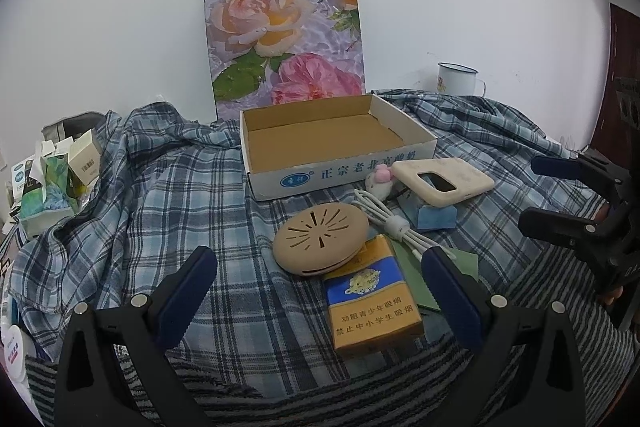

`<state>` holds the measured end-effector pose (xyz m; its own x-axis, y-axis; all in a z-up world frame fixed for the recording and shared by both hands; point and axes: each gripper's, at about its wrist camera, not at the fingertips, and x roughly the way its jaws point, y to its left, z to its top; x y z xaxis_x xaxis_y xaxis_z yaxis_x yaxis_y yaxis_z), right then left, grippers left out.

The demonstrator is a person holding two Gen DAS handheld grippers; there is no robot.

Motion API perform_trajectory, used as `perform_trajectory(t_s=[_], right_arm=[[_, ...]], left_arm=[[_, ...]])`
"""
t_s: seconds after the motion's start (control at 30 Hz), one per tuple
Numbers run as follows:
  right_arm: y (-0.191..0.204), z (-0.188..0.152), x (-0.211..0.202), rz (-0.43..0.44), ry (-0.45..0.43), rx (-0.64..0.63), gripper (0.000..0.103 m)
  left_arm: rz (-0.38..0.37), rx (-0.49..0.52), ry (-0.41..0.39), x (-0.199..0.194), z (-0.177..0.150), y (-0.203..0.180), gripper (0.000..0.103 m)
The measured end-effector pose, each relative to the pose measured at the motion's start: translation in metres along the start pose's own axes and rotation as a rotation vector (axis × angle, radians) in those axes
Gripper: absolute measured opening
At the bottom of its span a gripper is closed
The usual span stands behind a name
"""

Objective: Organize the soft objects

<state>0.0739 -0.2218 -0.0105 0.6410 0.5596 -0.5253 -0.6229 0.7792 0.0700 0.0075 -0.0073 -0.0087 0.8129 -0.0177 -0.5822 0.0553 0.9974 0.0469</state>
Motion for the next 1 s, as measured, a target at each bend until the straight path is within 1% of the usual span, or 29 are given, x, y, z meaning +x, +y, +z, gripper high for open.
perform_trajectory(t_s=[0.23,1.0], right_arm=[[0.0,0.0004,0.0006,0.001,0.002,0.001,0.103],[0.0011,-0.0009,0.0035,0.008,0.016,0.003,0.103]], left_arm=[[0.001,0.014,0.007,0.0016,-0.0001,-0.0019,0.103],[-0.003,0.013,0.008,0.0027,0.0005,-0.0032,0.103]])
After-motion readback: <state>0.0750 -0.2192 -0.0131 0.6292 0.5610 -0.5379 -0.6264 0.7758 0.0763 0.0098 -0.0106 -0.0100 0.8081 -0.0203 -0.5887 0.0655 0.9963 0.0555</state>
